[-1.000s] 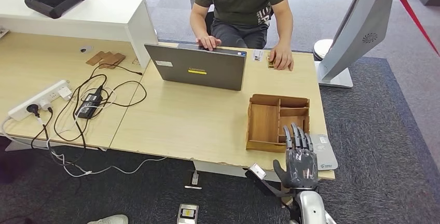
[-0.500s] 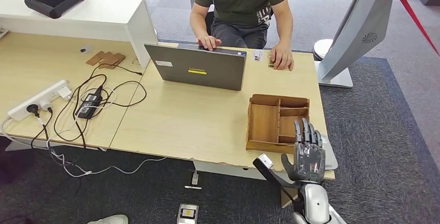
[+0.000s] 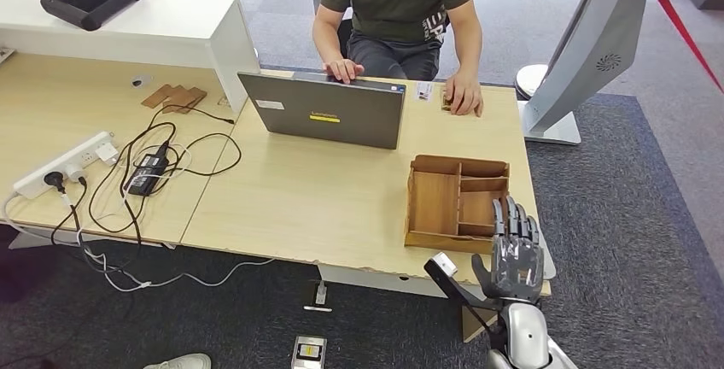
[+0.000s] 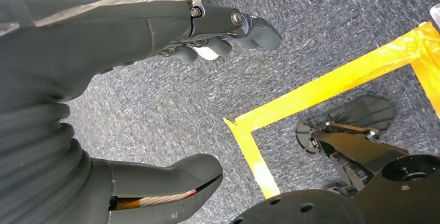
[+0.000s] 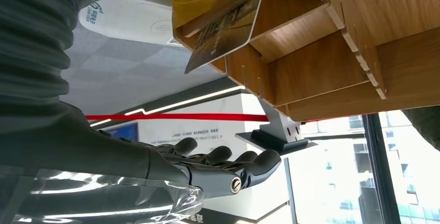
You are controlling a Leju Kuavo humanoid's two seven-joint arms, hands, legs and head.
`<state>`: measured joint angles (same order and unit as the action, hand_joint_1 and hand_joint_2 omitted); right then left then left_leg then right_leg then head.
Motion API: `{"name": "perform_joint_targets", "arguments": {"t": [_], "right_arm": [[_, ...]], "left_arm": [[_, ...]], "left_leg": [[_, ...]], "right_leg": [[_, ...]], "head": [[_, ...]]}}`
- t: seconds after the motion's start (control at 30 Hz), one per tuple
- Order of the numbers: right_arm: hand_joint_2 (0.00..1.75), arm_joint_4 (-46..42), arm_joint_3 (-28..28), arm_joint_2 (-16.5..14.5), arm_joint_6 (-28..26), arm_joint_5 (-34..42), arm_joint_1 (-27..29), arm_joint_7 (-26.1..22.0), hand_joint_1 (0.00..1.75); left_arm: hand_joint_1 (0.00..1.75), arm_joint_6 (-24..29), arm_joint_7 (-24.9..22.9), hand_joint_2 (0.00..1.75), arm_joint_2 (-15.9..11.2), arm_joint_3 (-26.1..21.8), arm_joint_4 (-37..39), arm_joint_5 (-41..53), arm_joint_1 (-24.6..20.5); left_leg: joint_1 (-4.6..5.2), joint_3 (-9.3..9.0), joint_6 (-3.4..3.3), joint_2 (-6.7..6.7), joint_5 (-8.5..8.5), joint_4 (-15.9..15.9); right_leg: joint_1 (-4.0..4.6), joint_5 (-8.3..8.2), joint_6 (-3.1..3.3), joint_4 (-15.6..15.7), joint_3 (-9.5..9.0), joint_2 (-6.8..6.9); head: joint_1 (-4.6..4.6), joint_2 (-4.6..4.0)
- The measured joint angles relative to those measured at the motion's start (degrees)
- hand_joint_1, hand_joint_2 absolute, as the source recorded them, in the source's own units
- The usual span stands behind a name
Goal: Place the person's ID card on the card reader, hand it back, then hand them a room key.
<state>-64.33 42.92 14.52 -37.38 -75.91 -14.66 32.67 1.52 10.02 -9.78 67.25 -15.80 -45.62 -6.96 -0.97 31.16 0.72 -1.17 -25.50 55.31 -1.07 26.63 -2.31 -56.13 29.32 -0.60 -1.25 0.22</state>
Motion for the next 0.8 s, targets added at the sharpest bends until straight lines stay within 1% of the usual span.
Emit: {"name": "perform_joint_targets", "arguments": {"t": [0.5,0.8], "right_arm": [[1.75,-0.01,0.60,0.36,0.07,0.57,-0.26,0.33,0.00],[1.75,-0.03,1.32,0.30,1.47,0.57,-0.46,0.33,0.00]], "left_arm": [[0.00,0.54,-0.04,1.75,0.01,0.00,0.00,-0.33,0.00],[0.00,0.82,0.01,1.75,0.01,0.02,-0.05,-0.35,0.00]], "left_leg": [[0.00,0.01,0.00,0.00,0.00,0.00],[0.00,0.01,0.00,0.00,0.00,0.00]], "right_leg": [[0.00,0.00,0.00,0.00,0.00,0.00],[0.00,0.00,0.00,0.00,0.00,0.00]], "head": [[0.00,0.00],[0.00,0.00]]}}
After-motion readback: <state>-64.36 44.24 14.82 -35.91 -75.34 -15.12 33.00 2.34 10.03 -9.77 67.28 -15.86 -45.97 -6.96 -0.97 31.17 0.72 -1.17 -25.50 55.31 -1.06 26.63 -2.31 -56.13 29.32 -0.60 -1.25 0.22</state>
